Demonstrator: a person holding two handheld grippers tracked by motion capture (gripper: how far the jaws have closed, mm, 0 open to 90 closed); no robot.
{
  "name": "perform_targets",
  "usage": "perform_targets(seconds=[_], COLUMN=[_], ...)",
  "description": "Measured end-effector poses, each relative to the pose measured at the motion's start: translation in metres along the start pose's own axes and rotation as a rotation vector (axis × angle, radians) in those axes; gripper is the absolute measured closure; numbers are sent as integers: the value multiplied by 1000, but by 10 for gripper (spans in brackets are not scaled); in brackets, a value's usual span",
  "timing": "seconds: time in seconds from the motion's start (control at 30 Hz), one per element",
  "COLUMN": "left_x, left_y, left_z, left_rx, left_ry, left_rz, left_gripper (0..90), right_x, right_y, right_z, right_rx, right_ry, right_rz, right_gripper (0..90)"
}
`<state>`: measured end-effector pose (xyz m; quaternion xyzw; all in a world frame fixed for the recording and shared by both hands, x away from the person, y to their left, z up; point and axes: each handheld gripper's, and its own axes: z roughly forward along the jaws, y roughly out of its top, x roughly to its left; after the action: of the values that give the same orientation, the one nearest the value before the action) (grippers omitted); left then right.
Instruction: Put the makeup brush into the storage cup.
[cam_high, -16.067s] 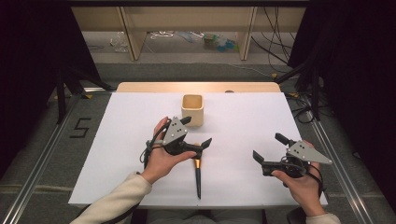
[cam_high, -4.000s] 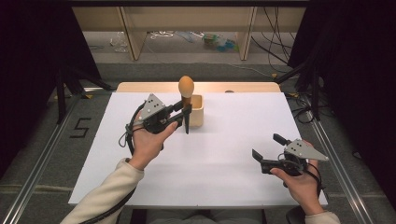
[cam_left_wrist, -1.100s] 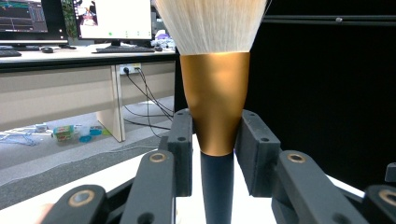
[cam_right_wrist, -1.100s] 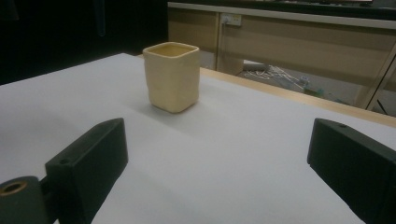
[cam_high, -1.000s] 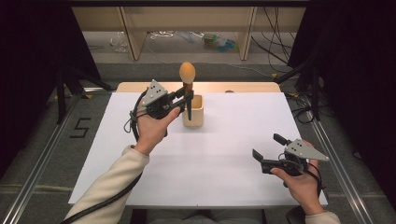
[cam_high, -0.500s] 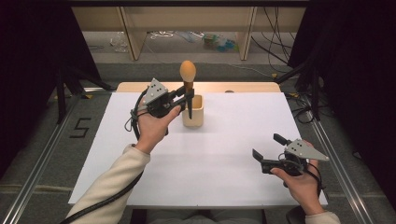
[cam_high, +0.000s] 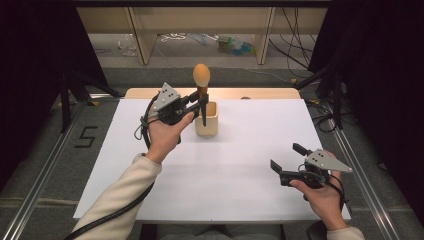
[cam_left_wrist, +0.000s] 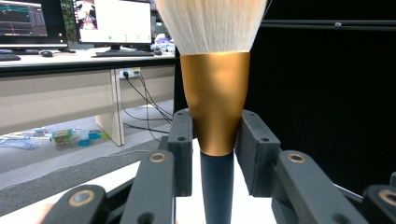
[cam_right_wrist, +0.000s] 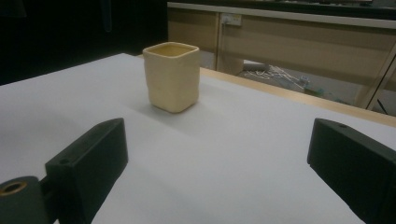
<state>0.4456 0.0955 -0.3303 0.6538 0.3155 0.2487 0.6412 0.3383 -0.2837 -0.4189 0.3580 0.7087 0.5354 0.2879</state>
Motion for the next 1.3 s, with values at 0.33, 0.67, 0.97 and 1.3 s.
perform_targets(seconds=[0.33, 0.67, 0.97, 1.3], left_x=[0, 1, 0, 1], left_y=[1, 2, 2, 4], left_z=[1, 1, 2, 4], left_rx=[-1, -9, -5, -11], left_ry=[-2, -1, -1, -4], left_rz=[7, 4, 4, 6], left_gripper=[686, 686, 686, 686], right_x=[0, 0, 0, 0], right_y=[-1, 0, 0, -1], right_z=[2, -1, -1, 2], right_rx=[-23, 15, 15, -13], right_ry=[5, 1, 1, 9], right_rz=[4, -2, -2, 21], right_gripper=[61, 61, 61, 61])
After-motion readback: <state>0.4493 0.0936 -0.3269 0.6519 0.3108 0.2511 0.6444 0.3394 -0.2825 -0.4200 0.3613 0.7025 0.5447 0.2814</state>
